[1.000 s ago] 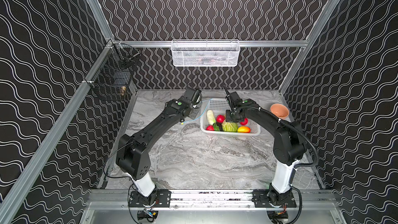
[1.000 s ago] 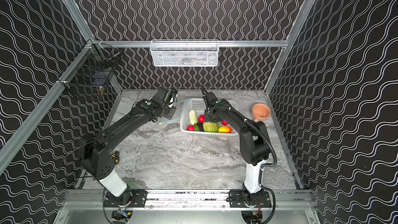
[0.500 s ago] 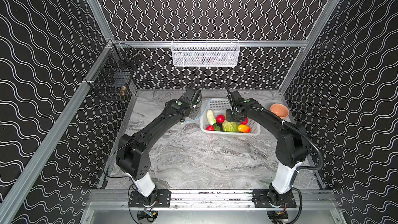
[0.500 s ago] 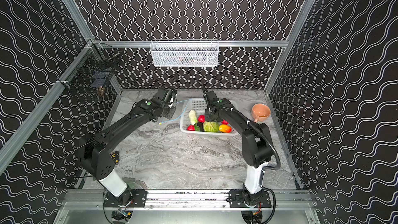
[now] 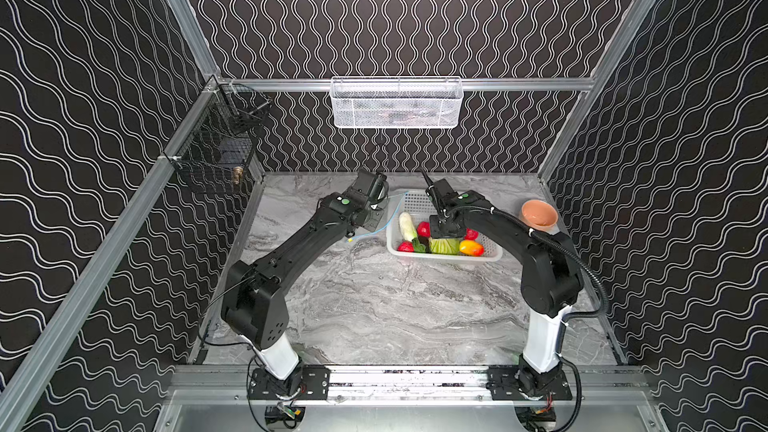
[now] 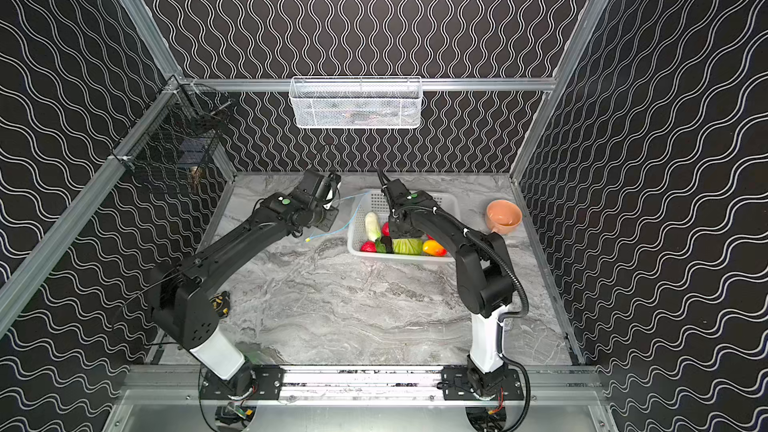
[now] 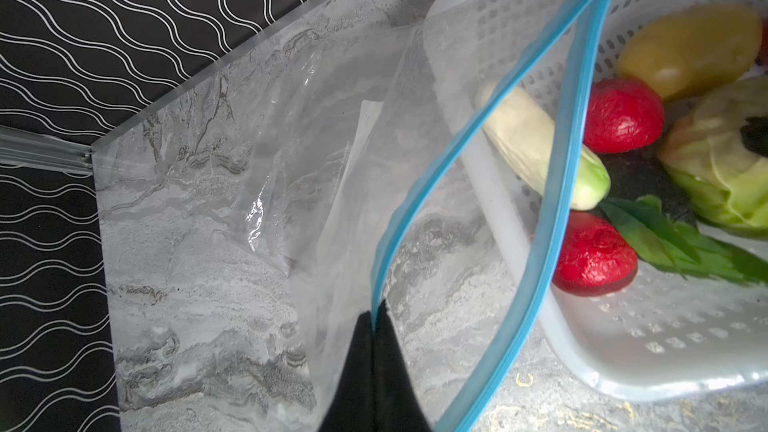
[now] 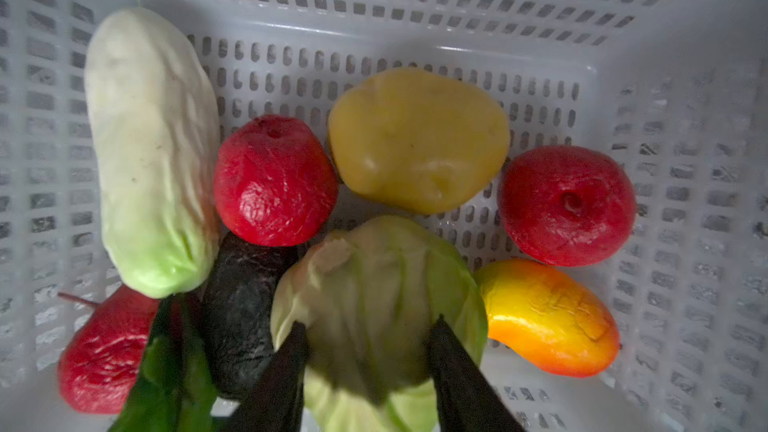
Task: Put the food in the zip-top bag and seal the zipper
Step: 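Lower the right gripper onto the green cabbage and grasp it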
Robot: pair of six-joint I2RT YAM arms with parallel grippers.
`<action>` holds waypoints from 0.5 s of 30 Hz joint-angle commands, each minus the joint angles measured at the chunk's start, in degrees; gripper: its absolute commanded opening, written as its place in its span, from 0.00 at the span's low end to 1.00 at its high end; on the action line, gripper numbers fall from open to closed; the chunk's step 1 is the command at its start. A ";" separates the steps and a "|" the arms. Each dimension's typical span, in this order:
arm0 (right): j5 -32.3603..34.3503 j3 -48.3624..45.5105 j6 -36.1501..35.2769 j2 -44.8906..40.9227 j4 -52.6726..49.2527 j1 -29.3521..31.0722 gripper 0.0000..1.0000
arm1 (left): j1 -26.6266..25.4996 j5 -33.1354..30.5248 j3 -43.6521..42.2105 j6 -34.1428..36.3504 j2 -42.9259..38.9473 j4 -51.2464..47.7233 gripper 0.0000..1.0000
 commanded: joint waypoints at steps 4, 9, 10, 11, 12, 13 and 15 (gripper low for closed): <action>1.75 0.02 -0.19 2.27 -4.32 0.59 0.34 | 0.20 -0.85 0.50 -0.20 -0.34 0.98 0.00; 1.98 -0.81 -0.30 3.26 -4.23 0.55 0.05 | 0.28 -0.71 0.43 -0.29 -0.43 0.95 0.00; 1.97 -1.18 -0.21 3.26 -4.05 0.56 0.01 | 0.28 -0.74 0.34 -0.28 -0.49 1.04 0.00; 1.95 -1.58 -0.25 3.18 -3.84 0.66 0.00 | 0.28 -0.67 0.21 -0.25 -0.59 1.08 0.00; 1.87 -1.88 -0.16 3.09 -3.53 0.62 0.00 | 0.28 -0.58 0.16 -0.21 -0.68 1.20 0.00; 1.91 -2.13 -0.12 3.00 -3.42 0.64 0.00 | 0.28 -0.46 0.10 -0.09 -0.77 1.13 0.00; 1.95 -2.18 -0.10 2.84 -3.45 0.66 0.00 | 0.28 -0.61 -0.10 0.22 -0.82 1.13 0.00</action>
